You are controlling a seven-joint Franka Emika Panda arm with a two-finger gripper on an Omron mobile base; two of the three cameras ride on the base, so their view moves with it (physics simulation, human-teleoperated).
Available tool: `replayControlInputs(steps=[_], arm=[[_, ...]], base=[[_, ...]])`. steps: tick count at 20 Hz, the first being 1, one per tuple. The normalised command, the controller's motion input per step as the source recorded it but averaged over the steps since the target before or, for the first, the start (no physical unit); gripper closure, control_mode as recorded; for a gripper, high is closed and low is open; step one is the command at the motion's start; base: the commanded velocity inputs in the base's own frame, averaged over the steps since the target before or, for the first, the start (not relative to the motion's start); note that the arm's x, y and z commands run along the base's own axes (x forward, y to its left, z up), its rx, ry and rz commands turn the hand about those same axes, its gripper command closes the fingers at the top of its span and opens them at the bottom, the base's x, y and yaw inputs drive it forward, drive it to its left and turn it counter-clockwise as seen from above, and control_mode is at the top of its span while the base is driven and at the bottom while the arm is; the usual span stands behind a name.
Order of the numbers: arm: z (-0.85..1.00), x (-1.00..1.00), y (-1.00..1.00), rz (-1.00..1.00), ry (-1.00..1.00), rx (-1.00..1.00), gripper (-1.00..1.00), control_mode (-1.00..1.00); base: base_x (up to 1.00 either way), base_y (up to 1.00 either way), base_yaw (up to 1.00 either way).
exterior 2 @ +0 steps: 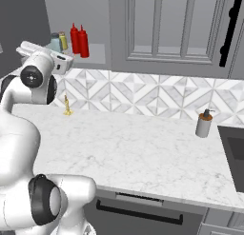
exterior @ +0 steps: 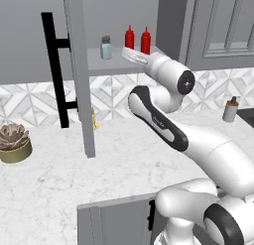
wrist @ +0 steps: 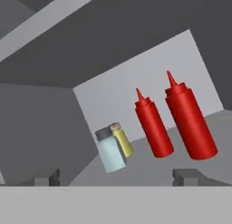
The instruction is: Put the shaker and condiment bottle from the counter next to their counterparts in the cabinet.
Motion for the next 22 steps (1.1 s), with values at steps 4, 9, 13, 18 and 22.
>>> replayControlInputs(steps=[4, 9, 13, 18, 22], arm=[[0.00, -0.85, -0.25, 0.00, 0.00, 0.20, -1.00, -1.00], [0.11, -0.69, -0.22, 0.00, 0.04, 0.21, -1.00, -1.00], [0.14, -0.55, -0.24, 0.00, 0.11, 0.24, -1.00, -1.00], [0.05, -0.49, -0.20, 0.00, 0.14, 0.24, -1.00, -1.00], [0.00, -0.44, -0.14, 0.01, 0.15, 0.23, -1.00, -1.00]], base=[[0.00, 0.00, 0.00], [0.00, 0.00, 0.00], [0.00, 0.00, 0.00], [0.00, 0.00, 0.00], [0.00, 0.00, 0.00]])
